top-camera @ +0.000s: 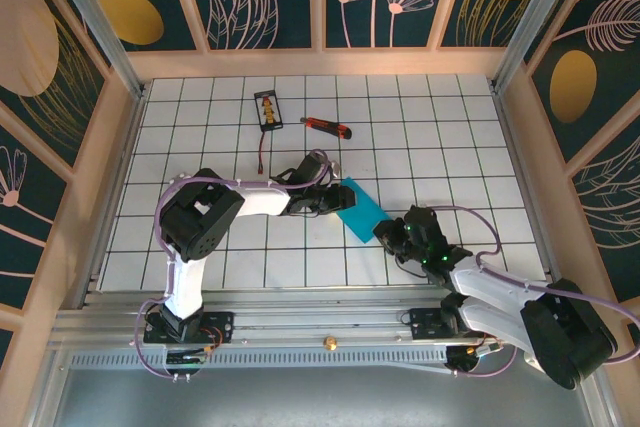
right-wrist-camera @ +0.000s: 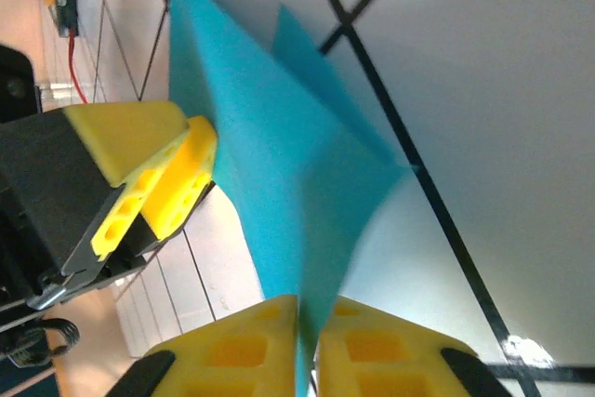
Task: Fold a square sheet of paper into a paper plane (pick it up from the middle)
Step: Third fold the triangle at the center of the table.
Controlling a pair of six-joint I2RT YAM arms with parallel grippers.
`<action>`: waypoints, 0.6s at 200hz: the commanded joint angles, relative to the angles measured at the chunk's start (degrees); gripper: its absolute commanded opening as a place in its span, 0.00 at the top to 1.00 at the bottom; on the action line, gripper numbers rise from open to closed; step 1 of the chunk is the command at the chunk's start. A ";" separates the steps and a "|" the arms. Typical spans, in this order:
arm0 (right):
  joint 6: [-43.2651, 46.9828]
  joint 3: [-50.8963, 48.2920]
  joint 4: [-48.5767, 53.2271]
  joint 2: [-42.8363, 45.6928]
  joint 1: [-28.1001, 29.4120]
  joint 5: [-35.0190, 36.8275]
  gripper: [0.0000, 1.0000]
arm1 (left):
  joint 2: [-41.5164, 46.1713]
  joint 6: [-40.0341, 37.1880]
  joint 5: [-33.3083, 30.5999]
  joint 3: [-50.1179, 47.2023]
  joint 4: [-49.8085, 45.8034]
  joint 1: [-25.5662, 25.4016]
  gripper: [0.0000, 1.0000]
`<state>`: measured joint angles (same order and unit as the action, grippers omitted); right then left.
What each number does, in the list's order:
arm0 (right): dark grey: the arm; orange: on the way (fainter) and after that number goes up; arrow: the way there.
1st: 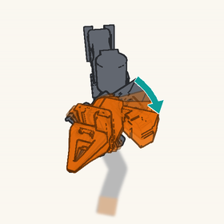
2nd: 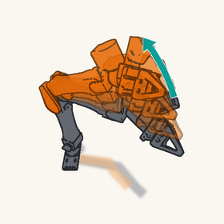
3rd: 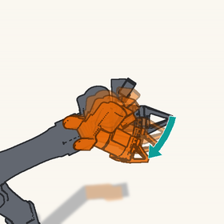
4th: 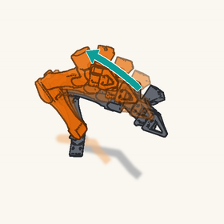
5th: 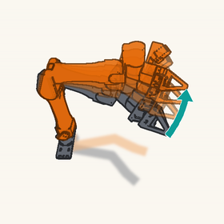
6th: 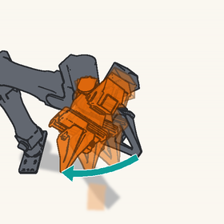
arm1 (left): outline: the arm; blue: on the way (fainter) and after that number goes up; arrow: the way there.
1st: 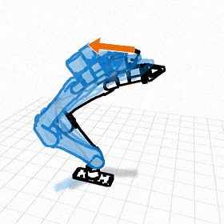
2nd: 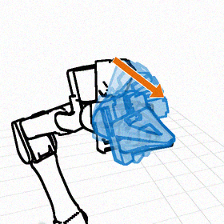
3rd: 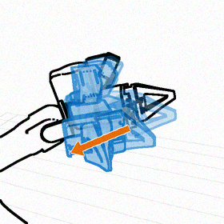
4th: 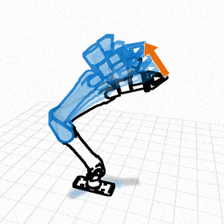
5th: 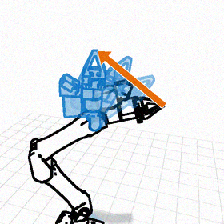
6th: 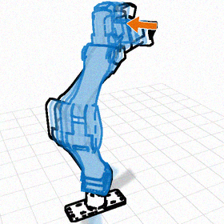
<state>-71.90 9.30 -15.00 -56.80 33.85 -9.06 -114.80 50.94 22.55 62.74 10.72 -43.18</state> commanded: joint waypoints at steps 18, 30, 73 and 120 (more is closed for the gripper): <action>-9.57 -0.46 1.77 1.85 -0.27 0.59 0.96 | 3.44 -5.14 -2.23 -0.82 1.85 -0.06 0.49; -11.43 -0.40 1.17 2.06 -0.33 0.20 0.97 | 6.29 -8.47 -3.30 -2.14 3.33 -0.07 0.47; -17.09 -1.04 1.46 4.36 -0.93 -0.41 0.99 | 18.55 -28.00 -6.67 -15.39 17.38 -3.16 0.45; -19.23 -0.60 1.13 4.96 -1.68 -1.29 1.00 | 24.93 -53.47 -7.44 -27.06 27.34 -7.45 0.41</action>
<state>-88.66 8.91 -13.96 -52.14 32.77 -9.69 -90.59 15.90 15.99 38.89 31.11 -49.60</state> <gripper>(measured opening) 0.059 0.581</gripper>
